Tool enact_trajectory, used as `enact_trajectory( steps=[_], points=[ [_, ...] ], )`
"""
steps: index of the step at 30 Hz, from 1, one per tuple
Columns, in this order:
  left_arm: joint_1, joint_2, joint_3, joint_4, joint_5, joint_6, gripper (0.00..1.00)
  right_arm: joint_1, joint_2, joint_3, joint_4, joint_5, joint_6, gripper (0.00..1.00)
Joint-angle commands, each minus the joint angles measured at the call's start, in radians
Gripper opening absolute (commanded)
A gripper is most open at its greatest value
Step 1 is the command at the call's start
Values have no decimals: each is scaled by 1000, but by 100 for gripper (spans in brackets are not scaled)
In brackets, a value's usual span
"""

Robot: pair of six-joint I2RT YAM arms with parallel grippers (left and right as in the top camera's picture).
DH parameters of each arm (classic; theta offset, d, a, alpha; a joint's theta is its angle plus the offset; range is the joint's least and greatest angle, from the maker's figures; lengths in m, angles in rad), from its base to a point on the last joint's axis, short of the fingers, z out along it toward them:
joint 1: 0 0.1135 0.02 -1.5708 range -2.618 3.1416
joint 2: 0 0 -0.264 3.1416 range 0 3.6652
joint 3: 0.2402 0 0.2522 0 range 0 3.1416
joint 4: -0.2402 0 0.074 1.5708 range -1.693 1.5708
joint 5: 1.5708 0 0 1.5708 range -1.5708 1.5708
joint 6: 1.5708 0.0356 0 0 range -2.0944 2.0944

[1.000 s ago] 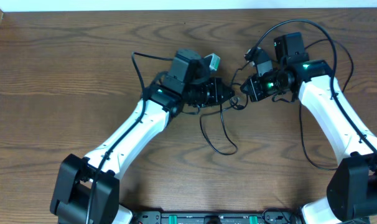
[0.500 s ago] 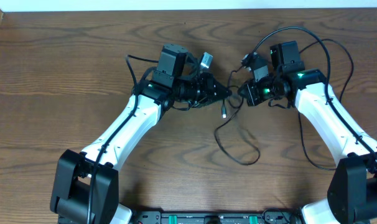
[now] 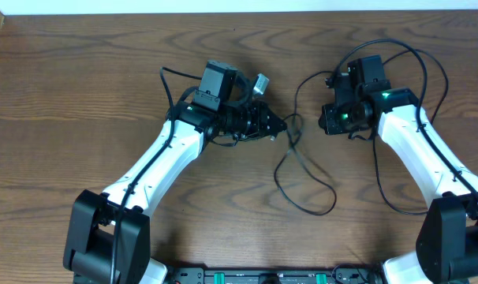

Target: Untangle cables

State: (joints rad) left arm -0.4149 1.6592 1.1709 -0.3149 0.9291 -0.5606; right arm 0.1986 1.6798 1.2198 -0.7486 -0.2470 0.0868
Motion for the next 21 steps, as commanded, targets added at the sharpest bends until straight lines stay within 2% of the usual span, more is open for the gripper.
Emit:
enact_trajectory(
  steps=[1,5,6,8,10,12,16,21],
  points=[
    [5,-15,5,-27,-161,30,8,-3,-3,-6,-17,-30,14,25],
    [5,-15,5,-47,-208,30,8,-8,-16,-6,-16,-62,13,27],
    [5,-15,5,-47,-208,30,8,-9,-19,-6,-12,-76,13,33],
    [5,-15,5,-46,-208,38,8,-10,-21,-6,6,-102,13,56],
    [5,-15,5,-47,-208,37,8,-9,-20,-6,28,-122,14,63],
    [5,-15,5,-47,-208,38,8,-9,-19,-6,50,-128,55,64],
    [5,-15,5,-47,-208,37,8,-10,-16,-6,93,-180,309,64],
    [5,-15,5,-47,-208,37,8,-9,-15,-6,185,-390,354,65]
  ],
)
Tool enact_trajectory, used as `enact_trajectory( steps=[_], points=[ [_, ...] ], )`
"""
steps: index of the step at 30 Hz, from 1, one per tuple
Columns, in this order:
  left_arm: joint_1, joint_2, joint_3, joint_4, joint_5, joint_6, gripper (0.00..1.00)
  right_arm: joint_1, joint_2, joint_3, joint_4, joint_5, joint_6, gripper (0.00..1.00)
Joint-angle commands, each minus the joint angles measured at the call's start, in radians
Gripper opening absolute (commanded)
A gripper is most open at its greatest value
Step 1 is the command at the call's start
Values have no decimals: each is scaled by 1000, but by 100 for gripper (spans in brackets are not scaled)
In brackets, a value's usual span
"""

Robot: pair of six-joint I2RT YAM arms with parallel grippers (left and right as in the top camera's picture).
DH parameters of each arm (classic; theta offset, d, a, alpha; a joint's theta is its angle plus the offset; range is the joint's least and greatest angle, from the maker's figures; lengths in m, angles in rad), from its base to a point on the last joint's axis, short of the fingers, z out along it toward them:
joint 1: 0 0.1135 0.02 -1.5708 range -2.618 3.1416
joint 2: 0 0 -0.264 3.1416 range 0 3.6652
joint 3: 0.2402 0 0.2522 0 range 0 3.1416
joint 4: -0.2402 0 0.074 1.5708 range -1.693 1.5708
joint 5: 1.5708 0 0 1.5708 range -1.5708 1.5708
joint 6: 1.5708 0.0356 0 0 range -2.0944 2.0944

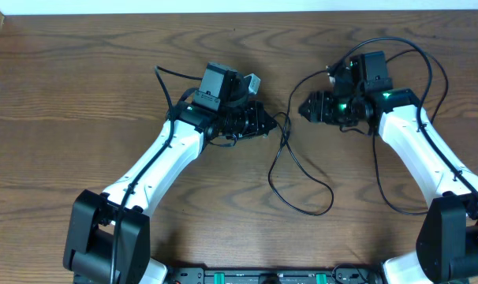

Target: Untangle cables

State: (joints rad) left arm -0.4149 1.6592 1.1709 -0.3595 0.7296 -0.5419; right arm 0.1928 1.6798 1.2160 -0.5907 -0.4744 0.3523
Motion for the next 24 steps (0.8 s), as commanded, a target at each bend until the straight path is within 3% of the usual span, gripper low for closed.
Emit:
enact_trajectory(
  steps=[1,13,19,24],
  points=[
    [5,-15,5,-2,-9,19,8,-2,-15,-3,44,-194,90,64],
    [5,-15,5,-2,-5,19,8,31,17,-3,59,-113,312,47],
    [5,-15,5,-2,-5,19,8,53,70,-3,148,-104,404,43],
    [5,-15,5,-2,-5,19,8,66,125,-3,200,-105,516,32]
  ],
)
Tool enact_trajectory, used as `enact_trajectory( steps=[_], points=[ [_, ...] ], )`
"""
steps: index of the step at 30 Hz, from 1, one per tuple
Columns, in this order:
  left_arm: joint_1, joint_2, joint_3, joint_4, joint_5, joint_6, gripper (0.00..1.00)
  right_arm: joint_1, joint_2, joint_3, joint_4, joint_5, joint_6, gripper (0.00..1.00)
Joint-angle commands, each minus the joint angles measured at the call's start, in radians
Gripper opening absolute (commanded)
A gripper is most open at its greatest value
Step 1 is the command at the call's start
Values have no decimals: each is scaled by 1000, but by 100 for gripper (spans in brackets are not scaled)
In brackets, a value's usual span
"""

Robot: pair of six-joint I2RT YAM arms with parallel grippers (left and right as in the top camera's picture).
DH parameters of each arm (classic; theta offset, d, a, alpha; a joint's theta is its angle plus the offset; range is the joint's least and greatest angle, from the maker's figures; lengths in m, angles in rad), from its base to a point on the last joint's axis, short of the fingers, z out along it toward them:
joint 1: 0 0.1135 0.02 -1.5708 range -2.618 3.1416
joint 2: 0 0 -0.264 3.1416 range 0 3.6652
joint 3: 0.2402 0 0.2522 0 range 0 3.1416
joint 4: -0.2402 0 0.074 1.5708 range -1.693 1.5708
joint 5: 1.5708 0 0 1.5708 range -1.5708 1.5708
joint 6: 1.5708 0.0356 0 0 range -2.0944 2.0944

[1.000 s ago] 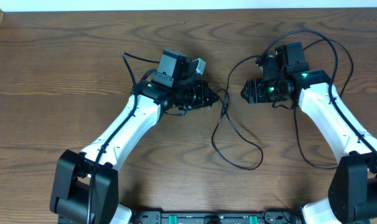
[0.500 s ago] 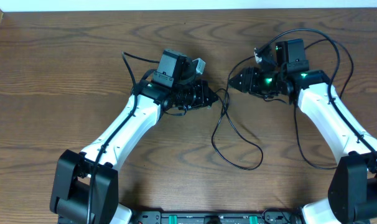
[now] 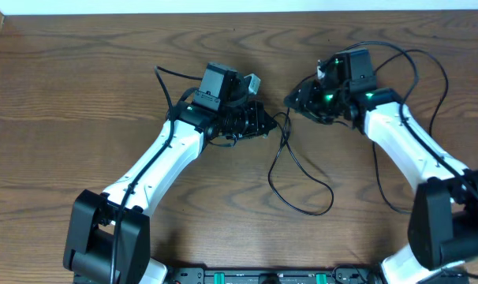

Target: Untangle cables

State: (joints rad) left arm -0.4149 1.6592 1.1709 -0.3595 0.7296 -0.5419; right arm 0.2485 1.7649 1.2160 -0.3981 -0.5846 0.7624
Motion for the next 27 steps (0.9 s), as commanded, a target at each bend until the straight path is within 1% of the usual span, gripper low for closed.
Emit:
enact_trajectory(
  steps=[1,2,3,4,5,7,9,11,12,13,14,16,19,22,27],
  points=[
    [5,-15,5,-2,-5,19,8,12,50,-3,12,6,118,30],
    [5,-15,5,-2,-5,19,8,14,60,-3,19,6,124,27],
    [5,-15,5,-2,-5,19,8,15,69,-3,26,1,124,22],
    [5,-15,5,-2,-5,19,8,15,70,-3,32,-9,124,9],
    [5,-15,5,-2,-5,19,8,15,70,-3,36,-13,122,1],
    [5,-15,5,-2,-6,19,8,13,51,-2,41,-5,66,1],
    [5,-15,5,-2,-11,45,9,12,12,-2,27,42,18,1],
    [5,-15,5,-7,-82,59,53,12,-68,-2,11,76,-47,1],
    [5,-15,5,-10,-116,59,71,12,-109,-2,7,76,-84,1],
    [5,-15,5,-13,-159,59,94,12,-144,-2,-3,74,-106,1],
    [5,-15,5,-15,-195,58,99,12,-191,-2,-22,75,-131,1],
    [5,-15,5,-23,-270,58,99,10,-279,-2,-59,78,-170,1],
    [5,-15,5,-36,-325,51,99,-2,-395,-2,-93,77,-216,1],
    [5,-15,5,-45,-330,51,99,-14,-501,-2,-92,76,-276,1],
    [5,-15,5,-71,-331,51,98,-19,-592,-2,-75,81,-330,1]
  ],
)
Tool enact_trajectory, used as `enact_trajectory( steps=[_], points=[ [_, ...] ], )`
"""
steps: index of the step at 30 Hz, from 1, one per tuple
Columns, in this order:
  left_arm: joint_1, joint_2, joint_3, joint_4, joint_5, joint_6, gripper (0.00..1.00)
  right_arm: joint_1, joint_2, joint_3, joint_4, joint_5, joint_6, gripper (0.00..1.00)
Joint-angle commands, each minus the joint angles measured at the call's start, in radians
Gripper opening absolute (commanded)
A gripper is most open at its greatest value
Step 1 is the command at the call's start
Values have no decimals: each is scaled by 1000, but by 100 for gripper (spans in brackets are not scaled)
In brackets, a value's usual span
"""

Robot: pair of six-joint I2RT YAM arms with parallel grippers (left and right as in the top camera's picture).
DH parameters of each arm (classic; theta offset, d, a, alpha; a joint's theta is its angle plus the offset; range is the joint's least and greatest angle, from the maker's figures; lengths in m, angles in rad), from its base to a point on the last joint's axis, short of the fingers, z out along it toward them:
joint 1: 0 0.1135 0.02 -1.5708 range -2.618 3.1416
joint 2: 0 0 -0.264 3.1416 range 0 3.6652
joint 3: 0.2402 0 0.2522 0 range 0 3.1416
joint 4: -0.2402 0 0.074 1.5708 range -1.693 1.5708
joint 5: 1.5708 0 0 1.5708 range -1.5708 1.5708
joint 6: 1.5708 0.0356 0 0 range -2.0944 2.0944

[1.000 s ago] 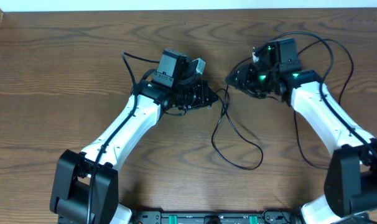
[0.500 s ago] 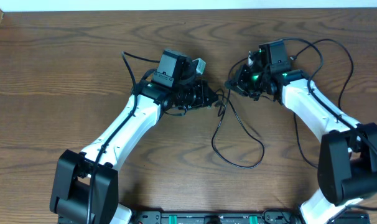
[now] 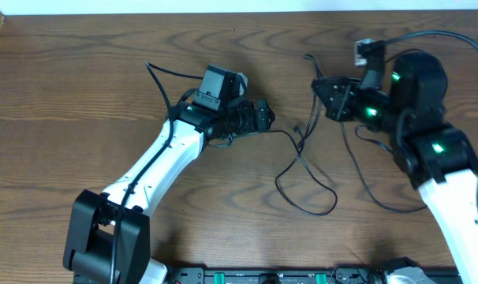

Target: Untangle cables

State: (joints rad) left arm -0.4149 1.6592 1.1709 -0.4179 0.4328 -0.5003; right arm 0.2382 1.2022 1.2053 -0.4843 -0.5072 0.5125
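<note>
Thin black cables (image 3: pixel 305 188) lie looped on the wooden table (image 3: pixel 81 95) between the two arms. My left gripper (image 3: pixel 268 118) points right, shut on a black cable that runs from its tips to the loops. A grey plug (image 3: pixel 240 80) sits just behind that wrist. My right gripper (image 3: pixel 318 85) is raised toward the camera at the upper right and points left. It looks shut on a cable whose short end (image 3: pixel 308 60) sticks up past its tips. A white connector (image 3: pixel 364 50) shows above the right wrist.
Another black strand (image 3: pixel 364 183) hangs from under the right arm and curves across the table toward the right. A cable arcs over the right arm's top (image 3: pixel 452 38). The table's far edge (image 3: pixel 239 11) meets a white wall.
The right arm has lifted and drawn back to the right, with cable coming up with it. The left gripper shifted slightly. The strand between the grippers now stretches out flatter toward the loops.
First both grippers sat apart, either side of the cable knot at the table's middle. Then the right gripper turned left and closed in on the left one until their tips nearly met. Now the right arm is raised and further right, and the cables are spread wider.
</note>
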Motion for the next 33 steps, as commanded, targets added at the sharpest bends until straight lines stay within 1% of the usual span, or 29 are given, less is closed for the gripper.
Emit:
enact_trajectory(
  steps=[1,3,6,7,9,11,13,14,15,16,18,19,20,21,23,24,25,26,27,28,29,30,31,32,33],
  points=[
    [5,-15,5,-17,-34,10,98,-13,-40,8,29,-10,-77,1],
    [5,-15,5,-31,-34,10,98,-26,-54,8,79,-82,3,1],
    [5,-15,5,-51,-34,10,98,-39,-47,8,100,-157,326,1],
    [5,-15,5,-61,-34,10,98,-38,-39,8,100,-158,383,1],
    [5,-15,5,-74,-34,10,98,-39,-19,8,112,-116,397,1],
    [5,-15,5,-74,-34,10,98,-39,3,8,190,-89,396,1],
    [5,-15,5,-75,-34,10,98,-45,33,8,401,-137,397,1],
    [5,-15,5,-74,-34,10,98,-51,48,8,525,-164,424,1],
    [5,-15,5,-74,-34,10,98,-58,61,8,620,-182,505,1],
    [5,-15,5,-74,-34,10,98,-69,71,8,676,-188,615,1],
    [5,-15,5,-75,-34,10,98,-100,87,8,753,-206,889,1],
    [5,-15,5,-74,-34,10,98,-112,93,8,786,-211,941,1],
    [5,-15,5,-74,-34,10,98,-125,100,8,808,-214,961,1],
    [5,-15,5,-74,-34,10,98,-135,104,8,810,-214,943,2],
    [5,-15,5,-74,-34,10,98,-152,107,8,782,-180,766,1],
    [5,-15,5,-74,-34,10,98,-161,106,8,743,-134,653,1],
    [5,-15,5,-74,-34,10,98,-168,105,8,677,-54,587,2],
    [5,-15,5,-75,-34,10,98,-172,105,8,618,23,606,2],
    [5,-15,5,-75,-34,10,98,-179,105,8,564,76,708,1],
    [5,-15,5,-74,-34,10,98,-188,108,8,549,76,812,1],
    [5,-15,5,-74,-34,10,98,-199,112,8,578,53,921,2],
    [5,-15,5,-74,-34,10,98,-209,114,8,636,33,980,1],
    [5,-15,5,-74,-34,10,98,-222,119,8,743,18,1001,1],
    [5,-15,5,-74,-34,10,98,-245,121,8,914,25,922,1],
    [5,-15,5,-74,-34,10,98,-255,121,8,987,39,809,1]
  ],
)
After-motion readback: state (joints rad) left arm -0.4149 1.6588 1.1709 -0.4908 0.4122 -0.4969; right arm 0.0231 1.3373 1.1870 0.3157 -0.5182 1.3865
